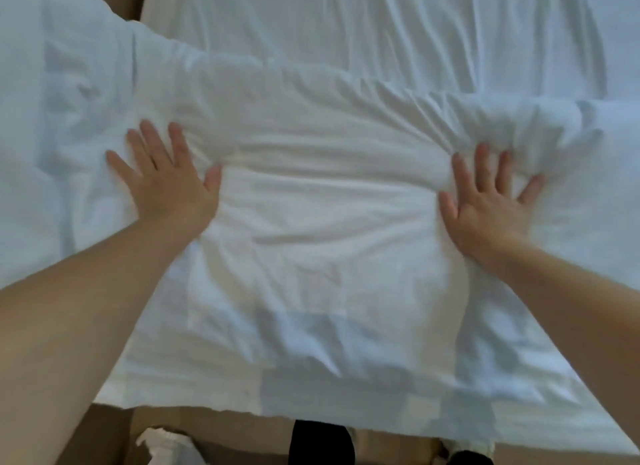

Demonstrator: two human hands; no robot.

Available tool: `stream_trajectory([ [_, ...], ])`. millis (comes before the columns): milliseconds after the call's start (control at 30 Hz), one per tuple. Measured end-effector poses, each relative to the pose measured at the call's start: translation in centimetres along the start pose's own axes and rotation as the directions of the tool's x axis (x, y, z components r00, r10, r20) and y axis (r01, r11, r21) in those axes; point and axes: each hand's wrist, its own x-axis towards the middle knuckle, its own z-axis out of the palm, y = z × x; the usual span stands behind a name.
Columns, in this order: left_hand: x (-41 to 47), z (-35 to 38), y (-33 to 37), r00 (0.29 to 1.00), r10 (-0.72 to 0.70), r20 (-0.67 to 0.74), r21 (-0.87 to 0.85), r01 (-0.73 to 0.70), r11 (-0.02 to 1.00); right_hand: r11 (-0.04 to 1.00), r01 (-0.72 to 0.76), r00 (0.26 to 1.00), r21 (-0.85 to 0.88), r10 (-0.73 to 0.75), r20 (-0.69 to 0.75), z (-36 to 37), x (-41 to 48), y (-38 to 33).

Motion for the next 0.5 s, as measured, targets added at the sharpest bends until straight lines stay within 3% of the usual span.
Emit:
stream_trajectory([
  [67, -3.5, -1.0, 3.7, 0.989, 0.14, -0.047, -0.098, -0.144, 0.985, 0.998, 0.023, 1.0, 0.062, -0.022, -0.012, -0.5, -1.3, 0.0],
  [167, -9.0, -1.6, 10.1, 0.886, 0.448, -0.123, -0.158, -0.463, 0.872, 0.939, 0.307, 0.95, 0.156, -0.292, -0.112, -0.9, -3.1, -3.5],
  [233, -11.4, 0.1, 12.2, 0.855, 0.507, -0.109, -0.117, -0.517, 0.848, 0.888, 0.445, 0.892, 0.112, -0.429, -0.144, 0.7, -4.2, -4.1],
  [367, -12.8, 3.8, 11.8, 0.985, 0.172, -0.02, -0.108, -0.173, 0.979, 0.923, 0.38, 0.921, 0.055, -0.372, -0.114, 4.9, -4.3, 3.7],
  [467, -13.8, 2.5, 14.4, 0.977, -0.163, 0.14, -0.202, 0.189, 0.961, 0.976, 0.211, 0.977, 0.044, -0.209, -0.048, 6.7, -6.0, 12.7],
  [500, -14.7, 1.6, 16.3, 0.966, -0.195, 0.168, -0.232, 0.231, 0.945, 0.99, 0.125, 0.992, 0.057, -0.124, -0.029, 6.8, -6.8, 15.1],
])
